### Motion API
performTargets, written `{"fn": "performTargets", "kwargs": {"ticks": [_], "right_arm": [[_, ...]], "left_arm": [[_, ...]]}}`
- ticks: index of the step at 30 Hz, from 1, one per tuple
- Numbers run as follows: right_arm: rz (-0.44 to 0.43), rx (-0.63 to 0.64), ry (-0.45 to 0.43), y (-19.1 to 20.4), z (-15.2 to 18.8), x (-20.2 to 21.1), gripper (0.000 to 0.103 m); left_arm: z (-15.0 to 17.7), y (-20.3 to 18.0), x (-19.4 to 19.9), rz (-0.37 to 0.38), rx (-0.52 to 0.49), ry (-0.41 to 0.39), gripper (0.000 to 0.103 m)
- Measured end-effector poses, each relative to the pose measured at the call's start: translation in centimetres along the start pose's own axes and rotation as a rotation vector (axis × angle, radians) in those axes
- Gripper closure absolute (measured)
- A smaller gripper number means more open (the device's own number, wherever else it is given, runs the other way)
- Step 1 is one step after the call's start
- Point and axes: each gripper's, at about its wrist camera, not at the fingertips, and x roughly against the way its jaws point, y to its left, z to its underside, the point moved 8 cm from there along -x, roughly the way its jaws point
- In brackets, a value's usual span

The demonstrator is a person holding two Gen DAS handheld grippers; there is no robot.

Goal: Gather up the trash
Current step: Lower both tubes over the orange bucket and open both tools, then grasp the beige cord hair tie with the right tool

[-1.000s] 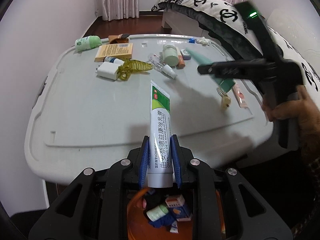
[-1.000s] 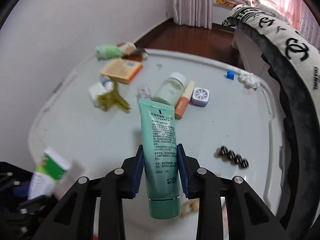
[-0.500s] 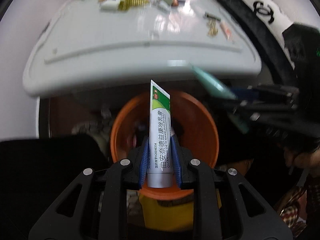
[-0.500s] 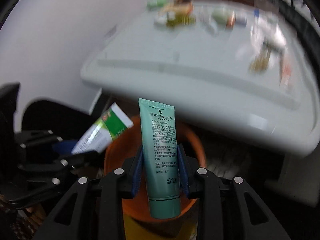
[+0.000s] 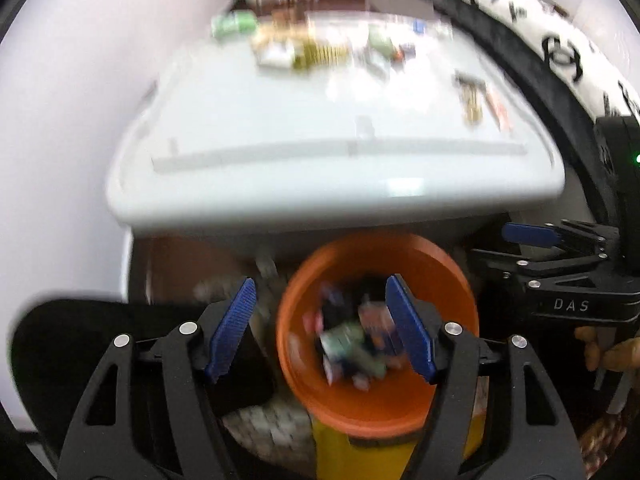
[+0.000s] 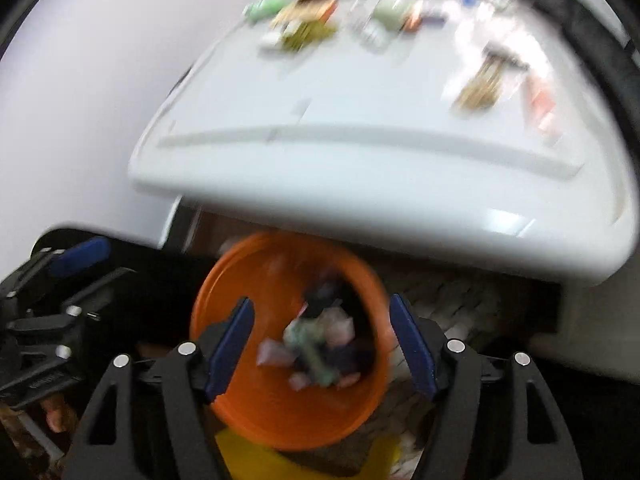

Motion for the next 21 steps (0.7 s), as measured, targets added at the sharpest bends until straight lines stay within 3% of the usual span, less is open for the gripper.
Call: {"fn": "performTargets", "kwargs": {"ticks": [3,9,13,21], "right_arm": [[0.087,0.005,-0.077,-2.4,-3.8,1.4,0.031],[0.205,-0.021,-0.118,-6.6,-10.7,-0.2,0.031],[0.253,-0.04,-0.107,-8.5,-12.9,-2.8,0.031],[0.312,-0.019,-0.109,-9.8,-13.4,-4.5,0.034]], "left_arm": [[-3.1,-0.5,0.5,0.001,-0.007,-0.082,0.036],[-8.6,-2.2,0.2,-0.01,-0.011,-0.225,0.036],[-9.1,-2.9,-0.6,0.002,-0.025,-0.224,0.036],[-8.8,-2.2,-2.0,0.016,-0.005,-0.192,0.036]]}}
